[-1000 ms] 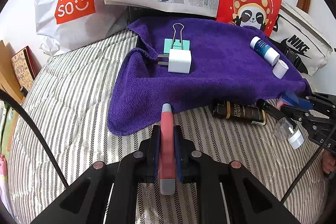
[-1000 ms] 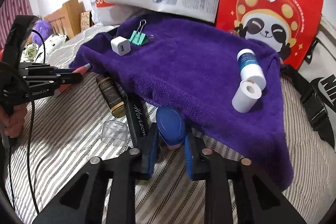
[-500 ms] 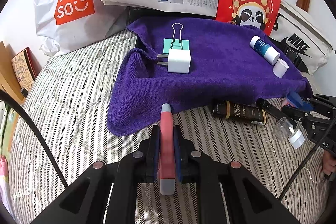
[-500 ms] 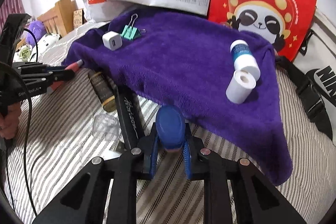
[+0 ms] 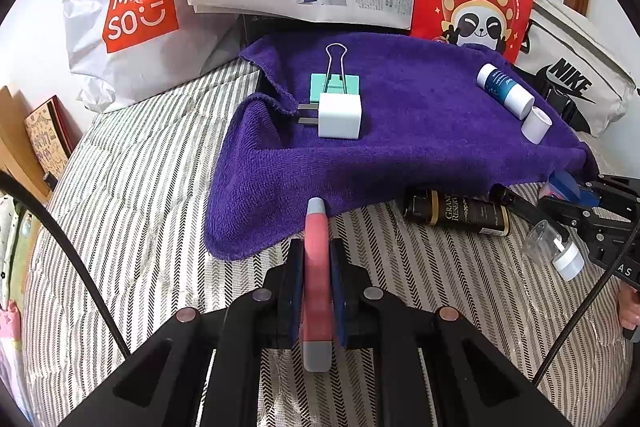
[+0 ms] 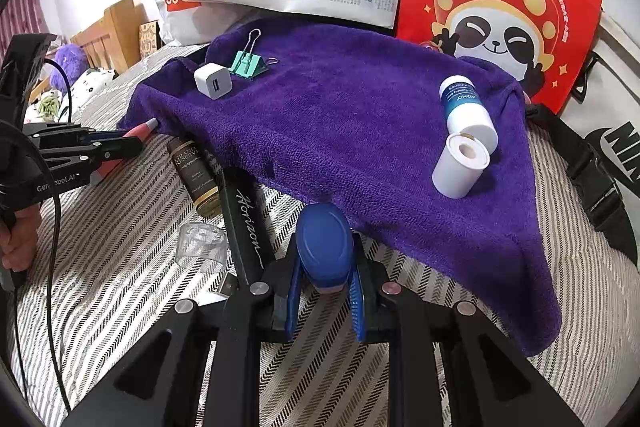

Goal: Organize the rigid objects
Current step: 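Carry the blue-lidded jar onto the towel beside the bottle and open the right gripper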

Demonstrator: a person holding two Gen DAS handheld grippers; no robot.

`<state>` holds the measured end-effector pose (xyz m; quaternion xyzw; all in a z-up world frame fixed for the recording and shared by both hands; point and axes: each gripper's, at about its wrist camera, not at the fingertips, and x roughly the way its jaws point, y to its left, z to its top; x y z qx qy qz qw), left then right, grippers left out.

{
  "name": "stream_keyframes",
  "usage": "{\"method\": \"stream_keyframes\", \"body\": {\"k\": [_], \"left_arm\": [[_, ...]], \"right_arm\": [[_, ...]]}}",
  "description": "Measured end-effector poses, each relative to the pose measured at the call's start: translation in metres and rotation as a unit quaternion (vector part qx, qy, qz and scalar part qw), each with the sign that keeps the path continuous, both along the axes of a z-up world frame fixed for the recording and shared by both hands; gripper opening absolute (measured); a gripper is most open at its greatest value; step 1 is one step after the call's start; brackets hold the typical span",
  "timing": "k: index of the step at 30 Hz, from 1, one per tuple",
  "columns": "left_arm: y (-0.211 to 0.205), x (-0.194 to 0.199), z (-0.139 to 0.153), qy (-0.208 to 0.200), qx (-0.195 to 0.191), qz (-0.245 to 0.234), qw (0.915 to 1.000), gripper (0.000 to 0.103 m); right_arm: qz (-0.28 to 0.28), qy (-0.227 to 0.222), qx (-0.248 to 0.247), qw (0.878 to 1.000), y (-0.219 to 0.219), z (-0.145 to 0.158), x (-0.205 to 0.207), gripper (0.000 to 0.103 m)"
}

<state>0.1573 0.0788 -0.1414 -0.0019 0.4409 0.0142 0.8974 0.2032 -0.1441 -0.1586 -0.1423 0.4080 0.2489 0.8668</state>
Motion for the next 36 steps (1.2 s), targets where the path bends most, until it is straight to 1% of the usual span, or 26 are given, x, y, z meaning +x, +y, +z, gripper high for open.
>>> {"method": "stream_keyframes", "body": {"k": [4, 9, 13, 17, 19, 23, 28, 32, 36], "left_arm": [[0.0, 0.001, 0.001, 0.0, 0.006, -0.001, 1.0, 0.013], [0.004, -0.001, 0.003, 0.003, -0.006, 0.001, 1.0, 0.012], [0.006, -0.01, 0.012, 0.001, -0.037, -0.01, 0.9993, 0.012], [0.009, -0.015, 0.037, -0.021, -0.064, -0.018, 0.9975, 0.012], [0.01, -0.012, 0.048, -0.029, -0.074, -0.021, 0.9966, 0.012], [0.009, 0.004, 0.071, -0.044, -0.064, -0.022, 0.9968, 0.012], [0.007, 0.03, 0.085, -0.054, -0.074, -0.028, 0.9954, 0.012], [0.001, 0.049, 0.086, -0.056, -0.077, -0.034, 0.9949, 0.012], [-0.002, 0.061, 0.084, -0.059, -0.077, -0.035, 0.9947, 0.012]], "right_arm": [[-0.005, -0.004, -0.006, 1.0, 0.0, 0.001, -0.004, 0.02], [-0.004, -0.005, 0.008, 1.0, -0.009, 0.013, -0.013, 0.02], [-0.002, -0.004, 0.025, 1.0, -0.02, 0.033, -0.022, 0.02], [-0.013, -0.012, 0.03, 0.999, -0.028, 0.056, -0.015, 0.02], [-0.023, -0.015, 0.035, 0.999, -0.031, 0.071, -0.006, 0.02], [-0.041, -0.025, 0.047, 0.998, -0.032, 0.094, 0.022, 0.02], [-0.056, -0.024, 0.073, 0.995, -0.03, 0.116, 0.063, 0.02], [-0.064, -0.023, 0.065, 0.996, -0.016, 0.115, 0.094, 0.02], [-0.066, 0.02, 0.052, 0.996, -0.004, 0.09, 0.12, 0.02]]}}
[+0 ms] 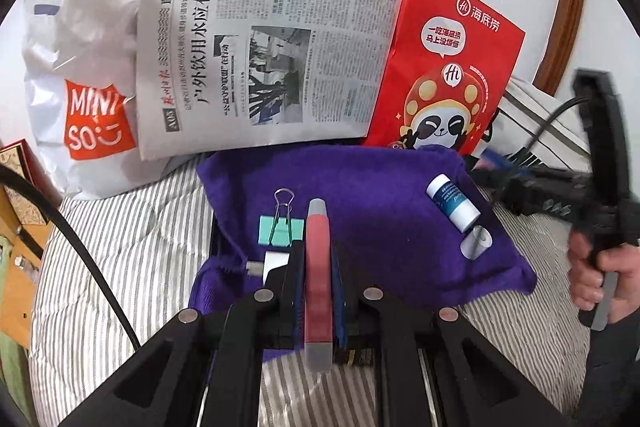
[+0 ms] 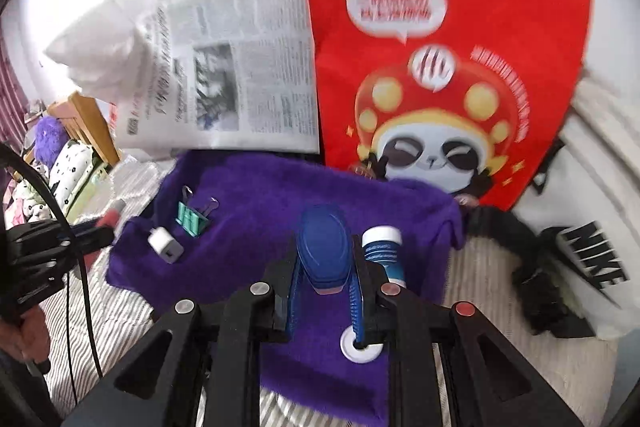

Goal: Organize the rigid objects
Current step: 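Carry the blue-lidded jar onto the towel beside the bottle and open the right gripper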

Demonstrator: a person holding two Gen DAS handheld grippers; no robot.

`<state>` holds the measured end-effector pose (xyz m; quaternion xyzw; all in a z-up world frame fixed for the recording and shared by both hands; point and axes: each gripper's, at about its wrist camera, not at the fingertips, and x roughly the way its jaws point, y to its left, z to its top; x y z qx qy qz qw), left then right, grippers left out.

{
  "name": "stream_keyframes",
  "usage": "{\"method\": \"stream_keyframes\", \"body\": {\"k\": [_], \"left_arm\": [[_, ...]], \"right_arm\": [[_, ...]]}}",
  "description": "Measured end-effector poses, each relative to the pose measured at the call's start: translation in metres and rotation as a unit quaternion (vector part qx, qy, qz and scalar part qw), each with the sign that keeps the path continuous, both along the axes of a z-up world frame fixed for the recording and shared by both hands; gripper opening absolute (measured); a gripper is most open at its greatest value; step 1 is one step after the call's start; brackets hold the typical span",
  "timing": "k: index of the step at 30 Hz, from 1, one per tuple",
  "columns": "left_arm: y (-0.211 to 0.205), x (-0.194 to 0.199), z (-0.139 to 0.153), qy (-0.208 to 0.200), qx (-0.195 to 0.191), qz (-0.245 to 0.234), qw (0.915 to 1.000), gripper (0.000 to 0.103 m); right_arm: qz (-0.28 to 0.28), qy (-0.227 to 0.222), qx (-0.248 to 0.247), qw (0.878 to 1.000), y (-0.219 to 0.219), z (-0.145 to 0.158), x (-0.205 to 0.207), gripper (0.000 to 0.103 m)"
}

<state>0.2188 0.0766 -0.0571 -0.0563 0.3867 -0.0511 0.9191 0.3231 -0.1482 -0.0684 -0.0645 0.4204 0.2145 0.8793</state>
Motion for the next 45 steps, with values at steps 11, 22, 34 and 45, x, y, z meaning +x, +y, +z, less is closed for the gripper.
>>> {"method": "stream_keyframes", "body": {"k": [11, 22, 34, 45], "left_arm": [[0.013, 0.003, -0.021, 0.01, -0.023, 0.007, 0.9997, 0.012], [0.017, 0.0, -0.025, 0.012, -0.012, 0.017, 0.9997, 0.012], [0.002, 0.005, -0.029, 0.02, -0.019, 0.012, 0.9996, 0.012], [-0.019, 0.04, -0.046, 0.056, -0.005, 0.013, 0.9983, 0.012]], "right_arm": [[0.03, 0.057, -0.072, 0.995, 0.023, -0.065, 0.014, 0.02], [0.049, 0.046, -0.085, 0.994, 0.025, -0.075, 0.012, 0.021], [0.086, 0.05, -0.057, 0.993, 0.009, -0.059, 0.008, 0.045], [0.032, -0.039, -0.031, 0.998, -0.048, 0.005, -0.007, 0.047]]}}
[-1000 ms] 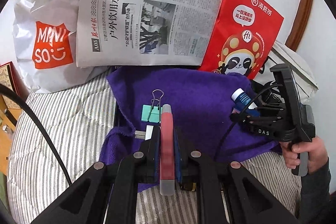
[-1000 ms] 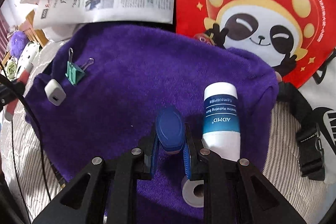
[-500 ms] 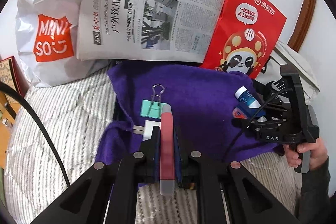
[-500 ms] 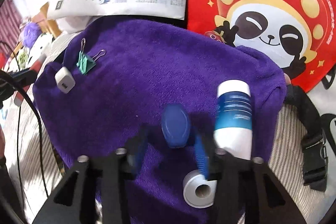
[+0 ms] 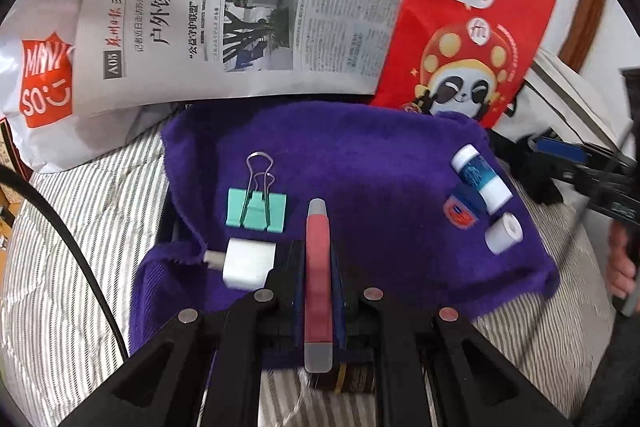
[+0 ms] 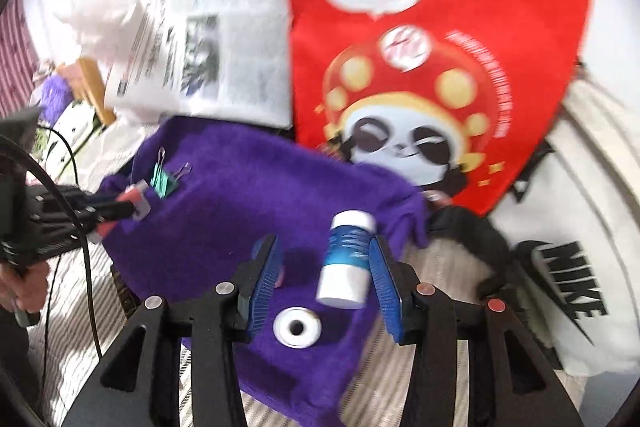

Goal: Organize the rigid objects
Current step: 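Carry the blue-lidded jar onto the towel beside the bottle and open the right gripper, then lower the pink tube onto the towel beside the charger and open the left gripper, then grasp the dark Grand Reserve box with the left gripper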

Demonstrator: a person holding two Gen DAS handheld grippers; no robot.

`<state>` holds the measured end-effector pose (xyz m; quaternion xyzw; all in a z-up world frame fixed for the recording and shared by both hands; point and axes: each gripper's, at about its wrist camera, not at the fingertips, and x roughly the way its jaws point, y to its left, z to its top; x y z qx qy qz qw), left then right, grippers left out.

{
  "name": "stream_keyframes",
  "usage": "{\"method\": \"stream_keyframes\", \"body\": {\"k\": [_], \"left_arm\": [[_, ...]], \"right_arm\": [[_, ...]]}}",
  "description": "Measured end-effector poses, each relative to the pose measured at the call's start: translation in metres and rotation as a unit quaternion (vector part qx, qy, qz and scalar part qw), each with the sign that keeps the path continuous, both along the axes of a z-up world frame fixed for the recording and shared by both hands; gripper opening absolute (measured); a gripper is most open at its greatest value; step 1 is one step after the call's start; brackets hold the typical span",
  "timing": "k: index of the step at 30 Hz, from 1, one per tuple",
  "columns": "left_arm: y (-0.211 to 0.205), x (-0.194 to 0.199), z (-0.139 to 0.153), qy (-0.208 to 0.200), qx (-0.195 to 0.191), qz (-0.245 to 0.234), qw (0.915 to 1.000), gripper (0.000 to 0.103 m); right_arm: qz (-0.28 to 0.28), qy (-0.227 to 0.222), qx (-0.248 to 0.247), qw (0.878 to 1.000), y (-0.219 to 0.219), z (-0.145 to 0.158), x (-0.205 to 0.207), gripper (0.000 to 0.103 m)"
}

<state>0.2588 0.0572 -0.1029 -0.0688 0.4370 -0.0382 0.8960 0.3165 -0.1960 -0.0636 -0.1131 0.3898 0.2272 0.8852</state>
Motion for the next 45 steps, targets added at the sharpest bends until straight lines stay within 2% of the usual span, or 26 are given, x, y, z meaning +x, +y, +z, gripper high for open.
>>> {"method": "stream_keyframes", "body": {"k": [4, 10, 14, 22, 26, 29, 31, 33, 34, 37, 39, 42, 45], "left_arm": [[-0.003, 0.015, -0.009, 0.016, -0.001, 0.007, 0.9998, 0.012], [-0.014, 0.029, -0.022, 0.035, 0.035, 0.014, 0.9987, 0.012], [-0.021, 0.034, -0.034, 0.041, 0.064, 0.02, 0.9969, 0.012], [-0.029, 0.029, -0.036, 0.042, 0.081, 0.006, 0.9958, 0.014], [-0.03, 0.018, -0.031, 0.049, 0.057, 0.001, 0.9972, 0.016], [-0.026, -0.002, -0.018, 0.039, 0.048, 0.01, 0.998, 0.016], [-0.028, -0.018, -0.009, 0.031, 0.044, 0.007, 0.9985, 0.02], [-0.035, -0.037, -0.002, 0.027, 0.048, -0.001, 0.9985, 0.039], [-0.037, -0.043, 0.0, 0.024, 0.054, -0.005, 0.9982, 0.042], [-0.044, -0.065, 0.001, 0.023, 0.074, -0.01, 0.997, 0.043], [-0.041, -0.07, -0.004, 0.036, 0.065, -0.002, 0.9973, 0.049], [-0.031, -0.063, -0.018, 0.062, 0.049, 0.02, 0.9967, 0.049], [-0.027, -0.061, -0.026, 0.069, 0.033, 0.051, 0.9957, 0.049]], "right_arm": [[-0.034, -0.011, 0.011, 0.999, -0.019, 0.013, 0.006, 0.05], [-0.05, -0.009, 0.027, 0.998, -0.034, 0.018, 0.008, 0.05], [-0.041, -0.011, 0.028, 0.999, -0.031, 0.02, 0.004, 0.05], [-0.022, -0.022, 0.014, 0.999, -0.02, 0.024, -0.005, 0.051], [-0.017, -0.027, 0.01, 0.999, -0.018, 0.027, -0.008, 0.051], [-0.015, -0.029, 0.013, 0.999, -0.018, 0.03, -0.009, 0.051], [-0.013, -0.03, 0.014, 0.999, -0.017, 0.031, -0.011, 0.051], [-0.012, -0.032, 0.011, 0.999, -0.016, 0.031, -0.012, 0.052], [-0.011, -0.032, 0.009, 0.999, -0.015, 0.031, -0.013, 0.052], [-0.007, -0.034, 0.008, 0.999, -0.013, 0.032, -0.015, 0.052], [-0.003, -0.035, 0.009, 0.999, -0.011, 0.033, -0.017, 0.052], [0.005, -0.038, 0.008, 0.999, -0.006, 0.035, -0.02, 0.052], [0.017, -0.044, 0.004, 0.999, -0.001, 0.037, -0.024, 0.052]]}}
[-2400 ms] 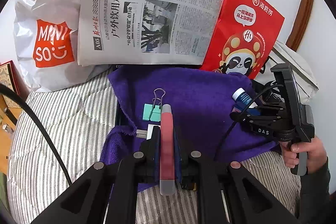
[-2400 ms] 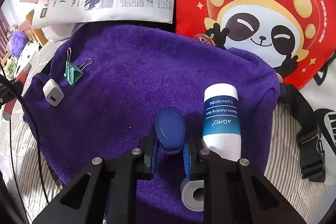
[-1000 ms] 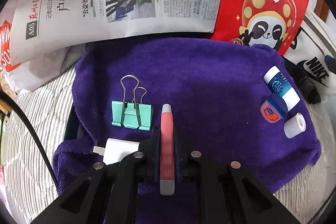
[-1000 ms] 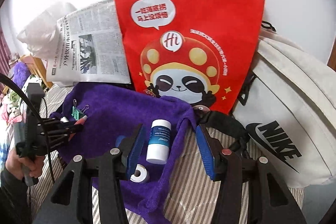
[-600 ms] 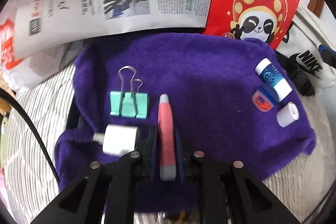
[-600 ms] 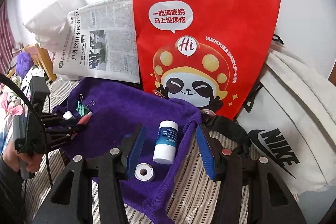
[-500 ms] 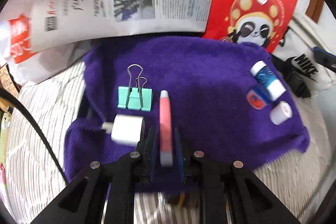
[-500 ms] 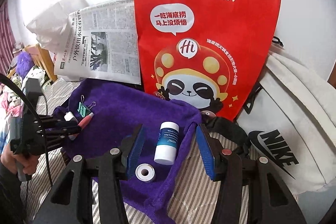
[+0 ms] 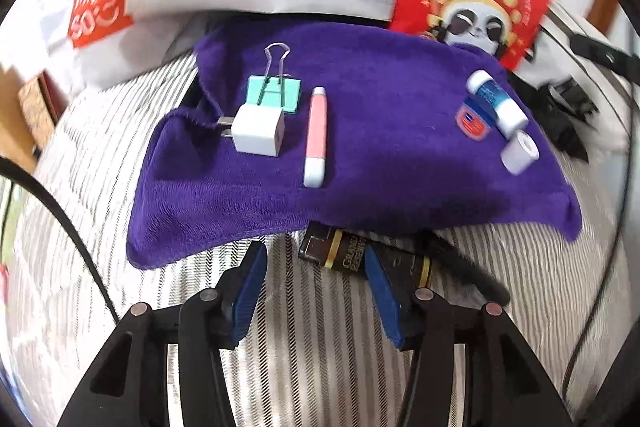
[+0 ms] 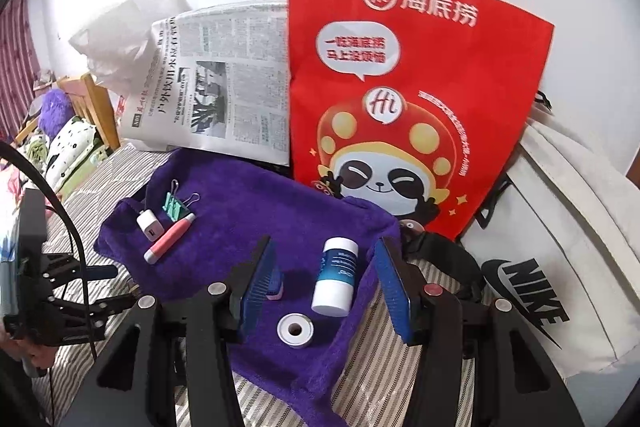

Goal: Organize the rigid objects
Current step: 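Grasp the dark Grand Reserve box with the left gripper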

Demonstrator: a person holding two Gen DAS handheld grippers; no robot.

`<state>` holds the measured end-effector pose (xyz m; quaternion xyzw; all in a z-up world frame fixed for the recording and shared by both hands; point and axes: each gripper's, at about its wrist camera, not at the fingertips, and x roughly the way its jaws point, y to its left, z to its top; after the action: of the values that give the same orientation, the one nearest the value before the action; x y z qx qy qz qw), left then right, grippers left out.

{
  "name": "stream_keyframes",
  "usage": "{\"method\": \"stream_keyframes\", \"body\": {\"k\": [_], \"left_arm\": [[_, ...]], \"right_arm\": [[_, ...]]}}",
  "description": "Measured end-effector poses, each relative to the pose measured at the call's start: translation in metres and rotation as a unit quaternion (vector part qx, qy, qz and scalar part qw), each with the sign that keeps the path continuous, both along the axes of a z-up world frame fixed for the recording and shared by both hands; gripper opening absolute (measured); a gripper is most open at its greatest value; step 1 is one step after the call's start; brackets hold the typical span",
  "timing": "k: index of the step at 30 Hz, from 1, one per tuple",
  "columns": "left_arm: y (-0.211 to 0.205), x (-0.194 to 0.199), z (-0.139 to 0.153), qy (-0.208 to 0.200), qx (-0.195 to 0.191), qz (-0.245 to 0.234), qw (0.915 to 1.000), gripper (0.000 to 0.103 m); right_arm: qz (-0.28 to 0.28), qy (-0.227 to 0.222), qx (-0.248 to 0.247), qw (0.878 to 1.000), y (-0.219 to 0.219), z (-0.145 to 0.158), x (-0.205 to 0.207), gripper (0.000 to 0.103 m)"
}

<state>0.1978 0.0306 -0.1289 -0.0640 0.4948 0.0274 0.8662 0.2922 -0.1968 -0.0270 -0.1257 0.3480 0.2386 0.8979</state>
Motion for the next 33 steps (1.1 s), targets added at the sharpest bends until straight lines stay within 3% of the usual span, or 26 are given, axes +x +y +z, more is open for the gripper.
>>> {"method": "stream_keyframes", "body": {"k": [5, 9, 18, 25, 26, 29, 33], "left_arm": [[-0.005, 0.008, -0.003, 0.008, -0.009, 0.023, 0.9997, 0.049], [-0.009, 0.014, -0.009, 0.025, -0.039, 0.045, 0.9979, 0.052], [-0.026, 0.003, -0.014, 0.03, 0.041, 0.004, 0.9987, 0.055], [-0.003, -0.025, -0.015, 0.012, 0.035, -0.013, 0.9992, 0.054], [-0.004, -0.025, -0.016, 0.008, 0.042, -0.02, 0.9989, 0.049], [-0.009, -0.026, -0.015, -0.005, 0.042, -0.045, 0.9981, 0.023], [-0.015, -0.027, -0.011, -0.005, 0.067, -0.057, 0.9961, 0.024]], "right_arm": [[0.017, -0.004, -0.003, 1.0, 0.007, 0.001, -0.004, 0.052], [0.025, 0.0, -0.006, 1.0, 0.013, -0.001, -0.004, 0.052], [0.037, -0.004, -0.003, 0.999, 0.012, 0.003, -0.009, 0.052], [0.029, -0.003, 0.01, 1.0, 0.004, 0.007, -0.006, 0.053], [0.028, -0.002, 0.01, 1.0, 0.004, 0.007, -0.006, 0.053], [0.026, -0.002, 0.005, 1.0, 0.004, 0.006, -0.006, 0.053], [0.027, -0.006, -0.006, 1.0, 0.006, 0.005, -0.007, 0.053]]}}
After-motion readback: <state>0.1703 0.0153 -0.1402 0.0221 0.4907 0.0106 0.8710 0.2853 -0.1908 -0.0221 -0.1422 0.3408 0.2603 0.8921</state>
